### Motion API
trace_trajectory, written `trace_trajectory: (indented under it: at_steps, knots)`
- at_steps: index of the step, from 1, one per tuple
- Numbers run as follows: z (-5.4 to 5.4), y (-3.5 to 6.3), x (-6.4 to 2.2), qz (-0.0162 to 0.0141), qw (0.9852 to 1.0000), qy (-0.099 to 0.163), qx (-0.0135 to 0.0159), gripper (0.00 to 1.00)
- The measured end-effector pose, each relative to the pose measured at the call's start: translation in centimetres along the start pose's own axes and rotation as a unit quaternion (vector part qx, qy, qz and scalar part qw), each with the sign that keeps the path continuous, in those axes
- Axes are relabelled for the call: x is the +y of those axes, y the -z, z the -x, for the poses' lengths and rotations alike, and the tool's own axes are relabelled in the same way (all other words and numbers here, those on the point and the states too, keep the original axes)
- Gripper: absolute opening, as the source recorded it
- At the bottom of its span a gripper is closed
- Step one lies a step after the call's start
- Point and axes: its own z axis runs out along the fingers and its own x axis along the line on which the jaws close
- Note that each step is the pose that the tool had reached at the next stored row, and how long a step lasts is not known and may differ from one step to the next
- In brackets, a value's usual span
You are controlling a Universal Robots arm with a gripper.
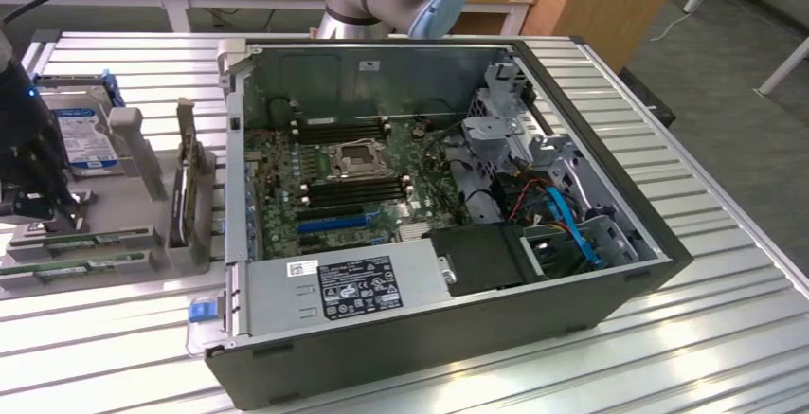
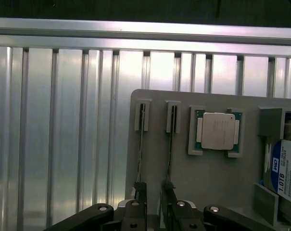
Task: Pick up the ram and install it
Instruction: 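Pick up the ram and move it above insertion slot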
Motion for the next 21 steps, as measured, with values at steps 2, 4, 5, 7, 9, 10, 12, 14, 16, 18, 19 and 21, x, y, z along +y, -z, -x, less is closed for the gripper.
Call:
trace_trajectory:
  at_steps: [2,4,5,7,9,10,12,14,16,18,19,21]
  knots:
    - [-0.1,-0.37,0.03,0.0000,1.0000,0.000,0.0000,0.27]
    - [-0.2,-0.73,0.06,0.0000,1.0000,0.000,0.0000,0.27]
    - [-0.3,-0.92,0.08,0.0000,1.0000,0.000,0.0000,0.27]
    - [-0.5,-1.29,0.22,-0.0001,1.0000,0.000,-0.0001,0.27]
    - [-1.1,-1.51,0.66,0.0000,1.0000,0.000,0.0000,0.27]
    - [-1.4,-1.63,0.86,0.0000,1.0000,0.000,0.0000,0.27]
    - [-2.0,-1.86,1.17,0.0000,1.0000,0.000,-0.0001,0.27]
    - [-2.0,-1.88,1.19,0.0000,1.0000,0.000,-0.0001,0.27]
    - [-2.0,-1.88,1.30,-0.0007,1.0000,-0.002,0.0001,0.27]
    - [-2.0,-1.94,1.40,-0.0003,1.0000,-0.003,-0.0005,0.27]
    - [-2.0,-1.96,1.40,0.0005,1.0000,-0.003,-0.0022,0.27]
    - [-2.0,-2.00,1.45,0.0006,1.0000,-0.004,-0.0039,0.27]
